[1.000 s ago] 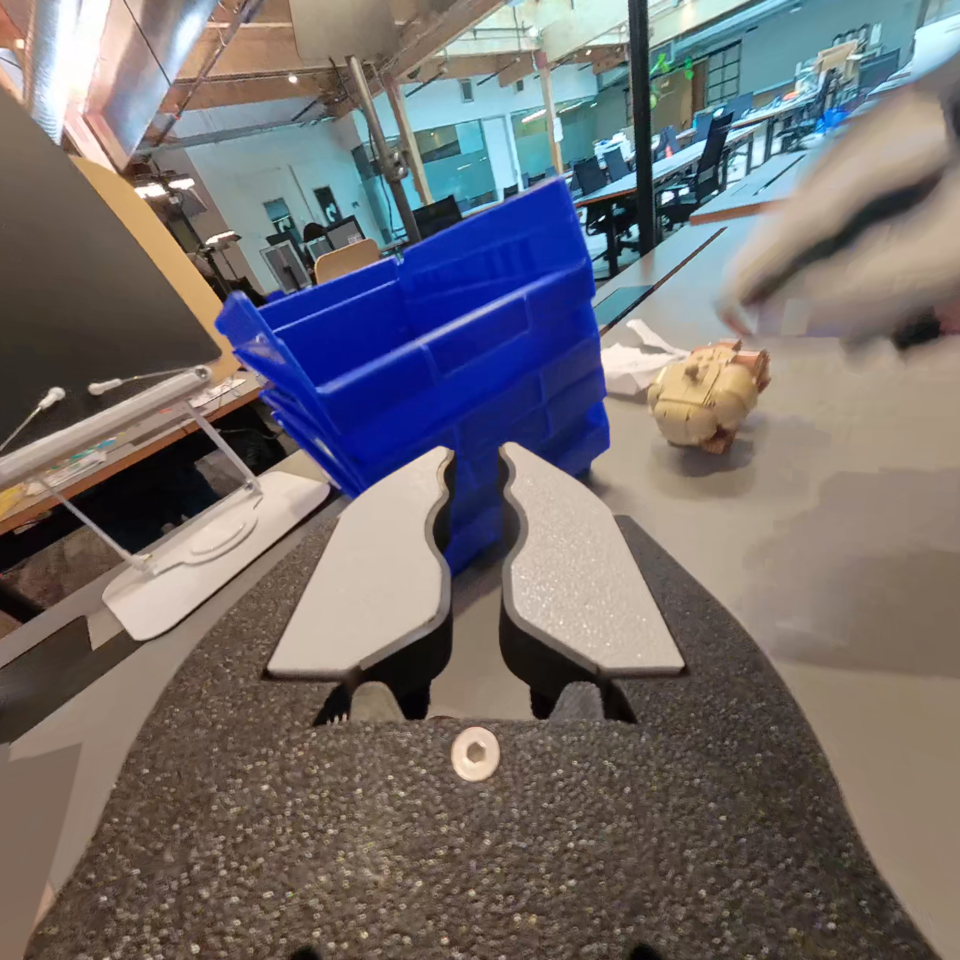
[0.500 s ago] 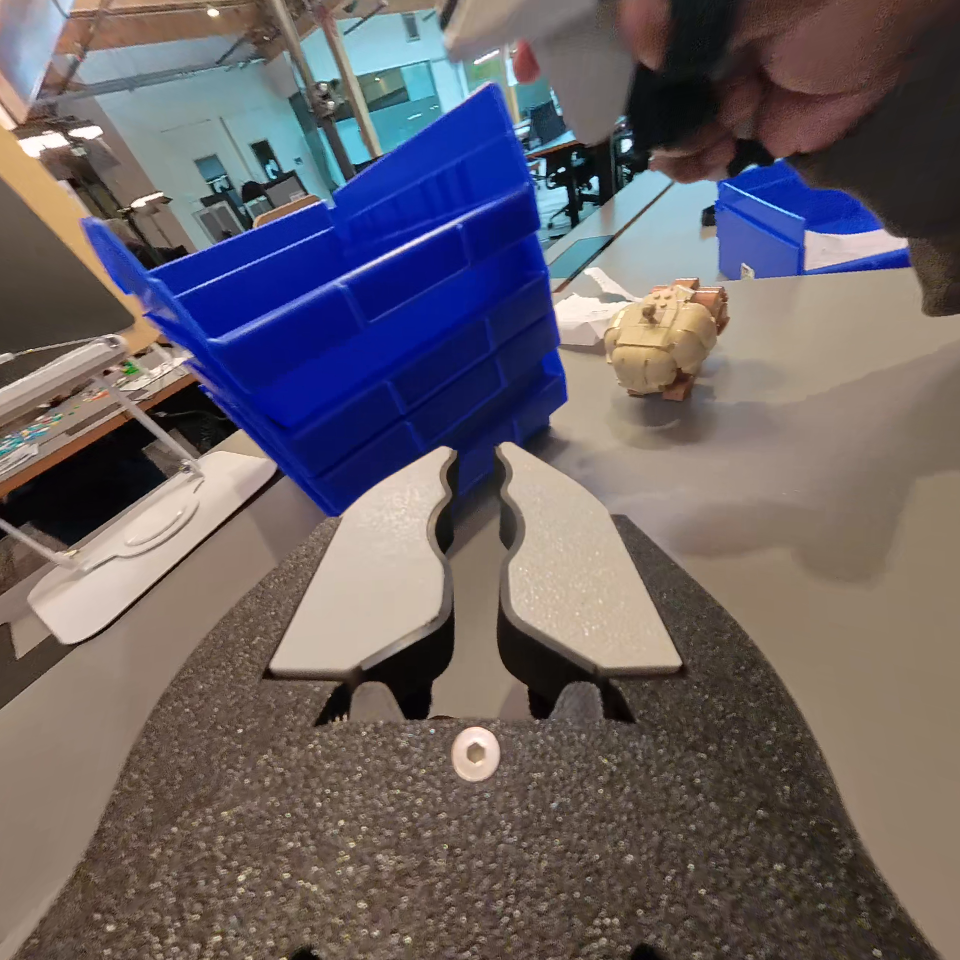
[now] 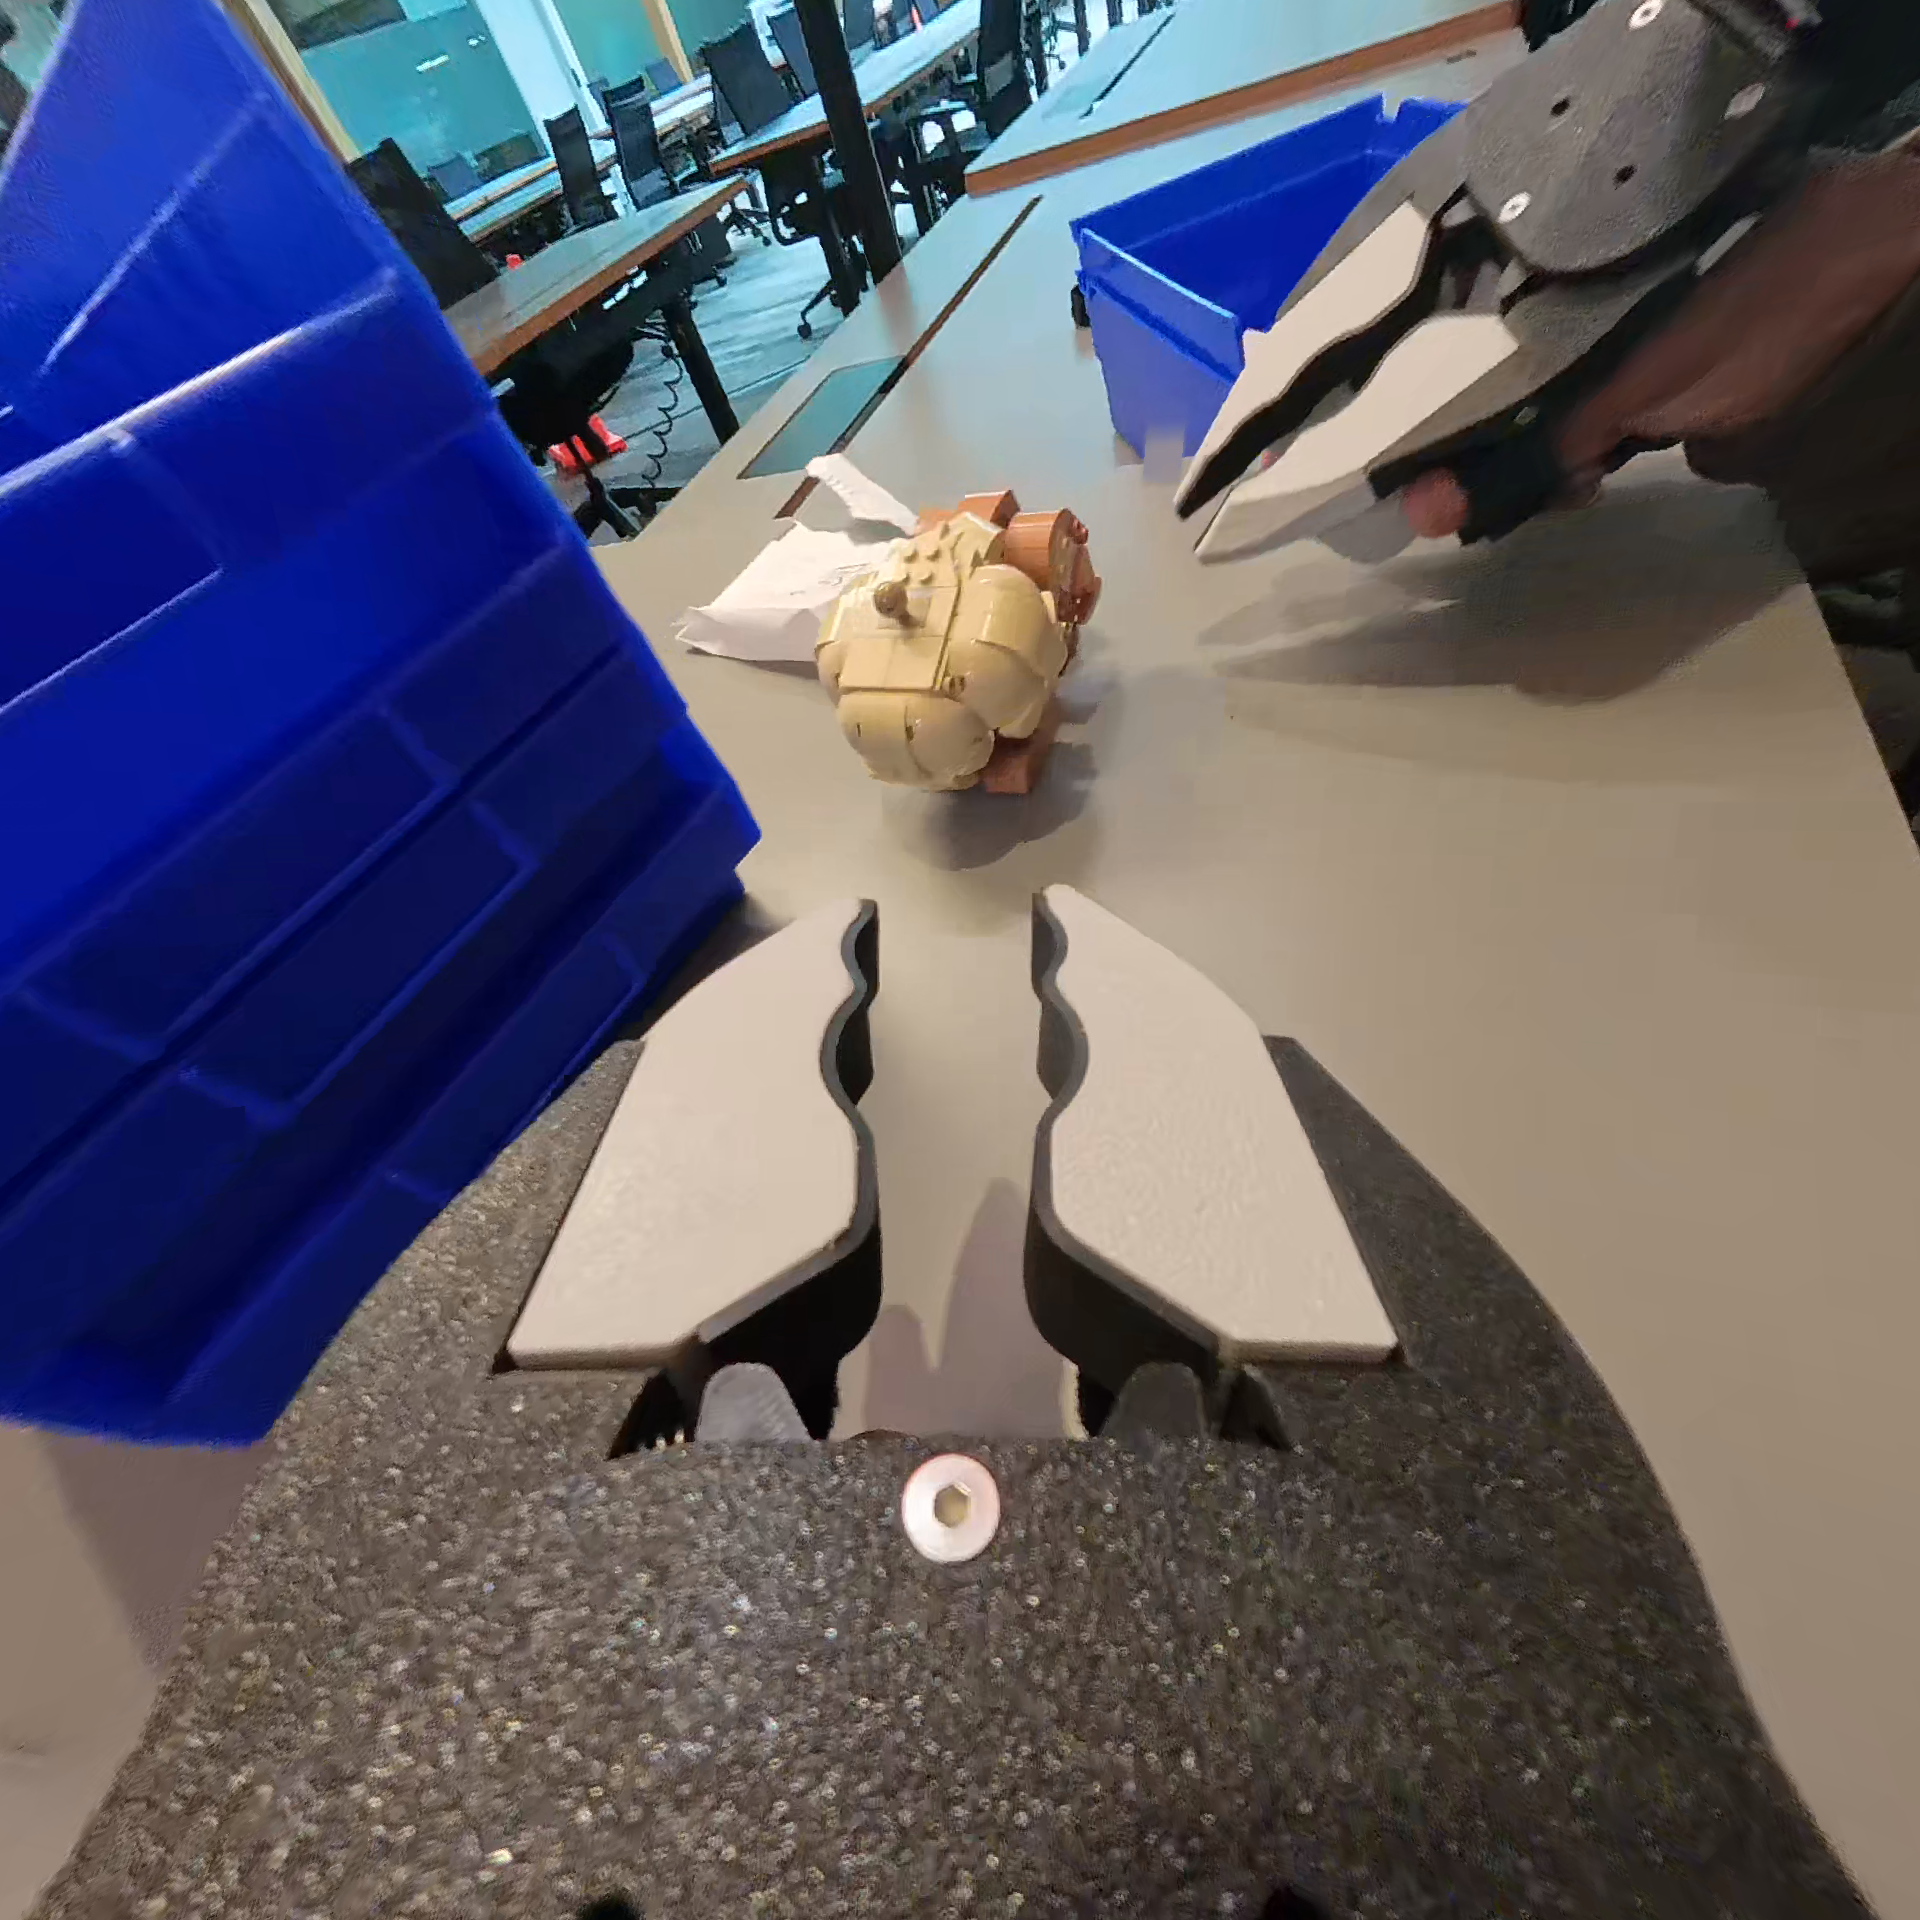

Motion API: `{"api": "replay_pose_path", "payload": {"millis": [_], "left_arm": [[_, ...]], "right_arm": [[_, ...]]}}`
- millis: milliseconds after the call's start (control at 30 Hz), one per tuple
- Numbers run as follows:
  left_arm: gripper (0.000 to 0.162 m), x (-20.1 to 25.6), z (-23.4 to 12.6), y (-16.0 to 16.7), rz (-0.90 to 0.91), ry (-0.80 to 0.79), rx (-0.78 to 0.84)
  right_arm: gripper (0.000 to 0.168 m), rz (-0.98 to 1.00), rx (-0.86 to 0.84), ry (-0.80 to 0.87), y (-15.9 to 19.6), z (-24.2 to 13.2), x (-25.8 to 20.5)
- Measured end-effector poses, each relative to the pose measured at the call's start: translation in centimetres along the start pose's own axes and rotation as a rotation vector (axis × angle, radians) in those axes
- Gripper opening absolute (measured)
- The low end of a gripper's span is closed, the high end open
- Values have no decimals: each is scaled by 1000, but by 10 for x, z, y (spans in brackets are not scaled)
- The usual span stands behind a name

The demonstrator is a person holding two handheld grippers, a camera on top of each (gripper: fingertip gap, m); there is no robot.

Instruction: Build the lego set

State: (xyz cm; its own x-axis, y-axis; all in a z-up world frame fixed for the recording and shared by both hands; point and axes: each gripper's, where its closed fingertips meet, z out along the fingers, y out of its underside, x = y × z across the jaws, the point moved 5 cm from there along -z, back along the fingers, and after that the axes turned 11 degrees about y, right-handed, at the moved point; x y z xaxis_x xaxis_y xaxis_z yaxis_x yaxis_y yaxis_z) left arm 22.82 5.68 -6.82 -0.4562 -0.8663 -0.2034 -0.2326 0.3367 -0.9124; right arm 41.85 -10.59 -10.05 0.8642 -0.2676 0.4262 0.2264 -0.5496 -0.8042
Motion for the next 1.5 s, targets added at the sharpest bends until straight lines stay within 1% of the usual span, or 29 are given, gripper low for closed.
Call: {"api": "replay_pose_path", "payload": {"millis": [133,300,433,533,667,867,967,1033,1167,1267,1367,1500], "left_arm": [[33,-4,30,-12,9,8,-27],[35,-11,63,-26,74,-13,-58],[35,-9,79,-34,85,-12,-40],[35,-8,86,-38,107,-9,-38],[35,-8,90,-44,155,-22,-44],[35,-12,85,-39,152,-30,-50],[35,-14,84,-35,135,-18,-51],[34,-16,82,-35,130,-15,-44],[34,-15,77,-32,139,-16,-32],[34,-13,74,-29,159,-20,-37],[34,-11,74,-25,173,-18,-45],[34,-8,75,-23,183,-17,-53]], "right_arm": [[18,-54,-45,20,3,22,1],[20,-80,-62,34,-1,35,-3],[24,-101,-84,73,-2,41,-5],[24,-114,-97,53,-5,47,-9],[24,-85,-106,-10,-6,52,-10],[21,-112,-49,-129,-11,40,-27],[19,-109,-22,-215,-15,32,-41],[19,-94,-22,-241,-16,28,-45],[20,3,-62,-220,-12,18,-44],[20,61,-51,-193,-6,3,-39],[20,67,-43,-167,2,-7,-33],[21,61,-49,-157,7,-6,-23]]}}
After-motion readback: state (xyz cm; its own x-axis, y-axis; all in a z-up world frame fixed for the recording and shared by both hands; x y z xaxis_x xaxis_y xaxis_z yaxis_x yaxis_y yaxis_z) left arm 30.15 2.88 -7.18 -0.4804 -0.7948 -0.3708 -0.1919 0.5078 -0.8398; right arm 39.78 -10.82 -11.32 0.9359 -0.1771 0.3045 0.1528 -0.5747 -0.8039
